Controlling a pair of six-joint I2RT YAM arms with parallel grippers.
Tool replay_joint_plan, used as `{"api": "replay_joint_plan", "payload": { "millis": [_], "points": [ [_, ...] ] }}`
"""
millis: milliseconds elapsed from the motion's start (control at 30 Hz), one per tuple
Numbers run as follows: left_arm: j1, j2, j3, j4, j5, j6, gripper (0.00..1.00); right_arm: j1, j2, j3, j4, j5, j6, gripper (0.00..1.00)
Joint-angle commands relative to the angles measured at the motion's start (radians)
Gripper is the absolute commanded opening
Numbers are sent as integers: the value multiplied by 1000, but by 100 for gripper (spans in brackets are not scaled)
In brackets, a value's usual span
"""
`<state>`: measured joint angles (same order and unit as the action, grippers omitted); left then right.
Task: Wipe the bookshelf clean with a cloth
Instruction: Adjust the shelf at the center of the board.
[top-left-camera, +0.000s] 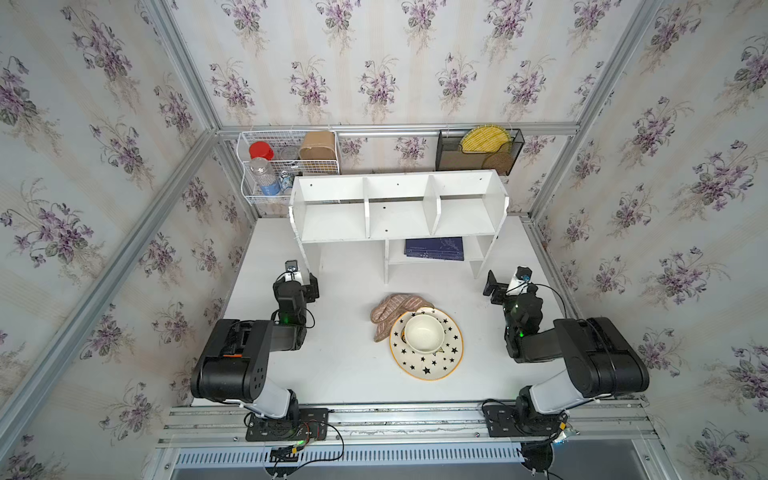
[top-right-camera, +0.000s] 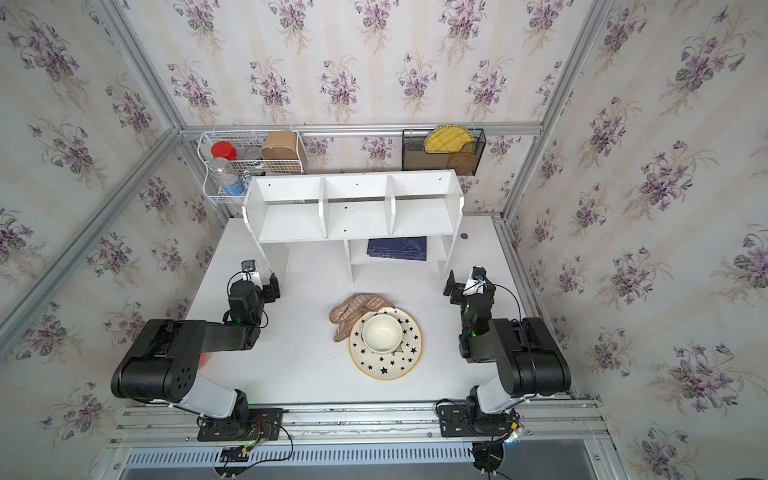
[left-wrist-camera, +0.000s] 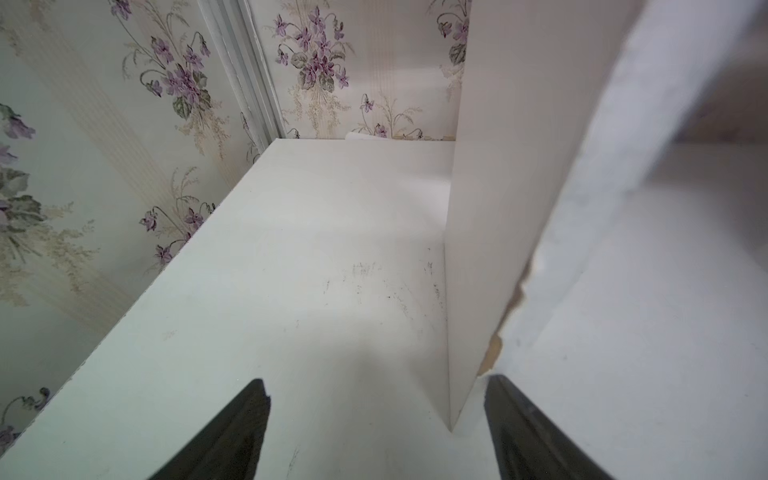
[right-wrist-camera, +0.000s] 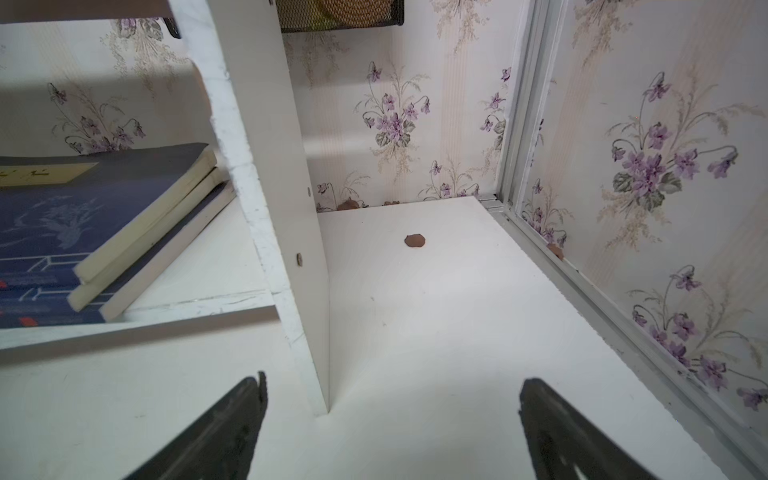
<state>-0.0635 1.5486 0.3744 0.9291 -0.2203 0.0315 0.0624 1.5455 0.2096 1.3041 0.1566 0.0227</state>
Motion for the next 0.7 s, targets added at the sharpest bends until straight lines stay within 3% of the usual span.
{"api": "replay_joint_plan", "payload": {
  "millis": [0,400,500,600,667],
  "points": [
    [1,2,4,4,-7,9,85,0,-3,1,6,-9,-4,100],
    [5,1,10,-10,2,3,84,-4,-2,2,6,-9,1,100],
    [13,-52,67,-161,-2,-15,85,-10,-20,9,-17,-6,13,100],
    [5,-189,220,-536,-123,-46,81,-9,-239,97,-347,96,48,100],
    [5,-269,284,-722,-184,-135,78,-7,-421,184,-650,158,129,100]
  ]
}}
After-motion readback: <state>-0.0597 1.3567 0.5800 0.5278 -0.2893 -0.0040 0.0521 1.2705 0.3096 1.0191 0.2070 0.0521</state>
